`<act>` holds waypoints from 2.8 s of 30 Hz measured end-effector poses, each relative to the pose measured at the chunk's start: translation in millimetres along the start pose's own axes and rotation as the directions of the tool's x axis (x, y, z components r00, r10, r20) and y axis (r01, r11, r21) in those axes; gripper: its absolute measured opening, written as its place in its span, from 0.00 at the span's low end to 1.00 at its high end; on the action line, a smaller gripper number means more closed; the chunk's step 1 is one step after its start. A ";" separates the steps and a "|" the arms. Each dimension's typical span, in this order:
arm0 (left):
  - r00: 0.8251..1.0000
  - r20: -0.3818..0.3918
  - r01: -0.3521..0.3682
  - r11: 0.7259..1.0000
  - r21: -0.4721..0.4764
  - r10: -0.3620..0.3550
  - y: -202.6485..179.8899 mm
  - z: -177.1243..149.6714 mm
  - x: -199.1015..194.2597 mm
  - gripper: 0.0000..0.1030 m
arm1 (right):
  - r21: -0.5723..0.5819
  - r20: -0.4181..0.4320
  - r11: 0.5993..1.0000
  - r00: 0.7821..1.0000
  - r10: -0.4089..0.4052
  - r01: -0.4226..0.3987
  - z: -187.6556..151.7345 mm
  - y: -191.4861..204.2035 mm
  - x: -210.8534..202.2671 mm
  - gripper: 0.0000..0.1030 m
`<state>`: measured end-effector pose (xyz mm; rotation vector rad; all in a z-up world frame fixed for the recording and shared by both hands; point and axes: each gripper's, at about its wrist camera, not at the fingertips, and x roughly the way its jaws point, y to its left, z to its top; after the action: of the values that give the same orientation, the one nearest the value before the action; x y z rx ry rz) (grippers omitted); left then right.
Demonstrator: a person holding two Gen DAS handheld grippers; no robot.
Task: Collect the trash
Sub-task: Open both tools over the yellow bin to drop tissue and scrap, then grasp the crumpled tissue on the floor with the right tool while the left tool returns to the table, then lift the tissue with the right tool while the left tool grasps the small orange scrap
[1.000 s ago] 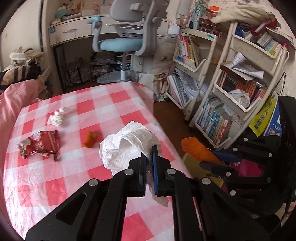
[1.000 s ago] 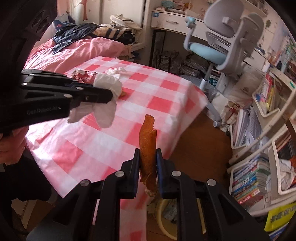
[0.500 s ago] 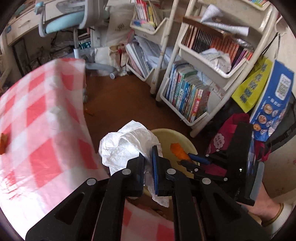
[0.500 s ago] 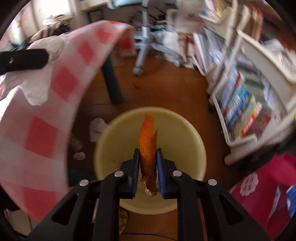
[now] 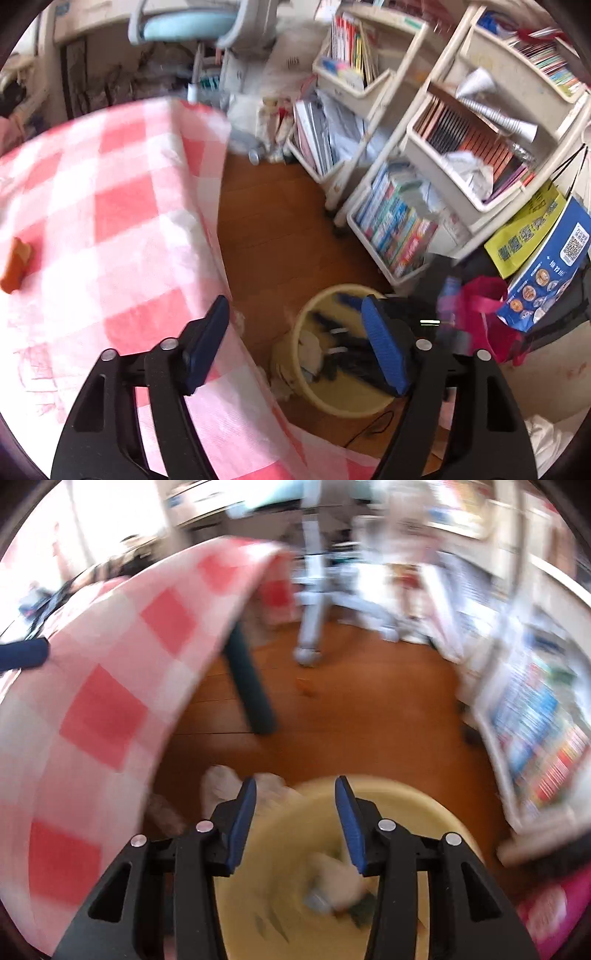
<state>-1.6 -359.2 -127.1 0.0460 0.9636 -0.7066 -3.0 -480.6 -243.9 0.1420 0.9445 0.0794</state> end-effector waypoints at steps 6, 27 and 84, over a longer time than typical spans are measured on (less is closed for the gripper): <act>0.998 0.049 -0.025 1.000 0.014 0.024 12.1 -0.7 -12.8 0.73 | -0.159 -0.225 0.985 0.974 0.030 -0.067 -1.5 29.6 79.6 0.46; 0.945 0.001 -0.328 0.944 -0.044 0.328 137.2 -7.0 -80.7 0.76 | 0.276 -0.272 0.960 0.953 0.131 -0.053 -14.9 -35.6 76.0 0.66; 0.937 -0.005 -0.349 0.937 0.015 0.350 171.3 32.8 -27.8 0.41 | 0.341 -0.270 0.938 0.962 0.037 0.060 -85.6 -30.3 187.0 0.02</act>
<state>109.9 -222.3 -132.2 0.2279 0.9265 -0.3842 37.0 -478.8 -447.8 0.4624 1.2308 -0.0828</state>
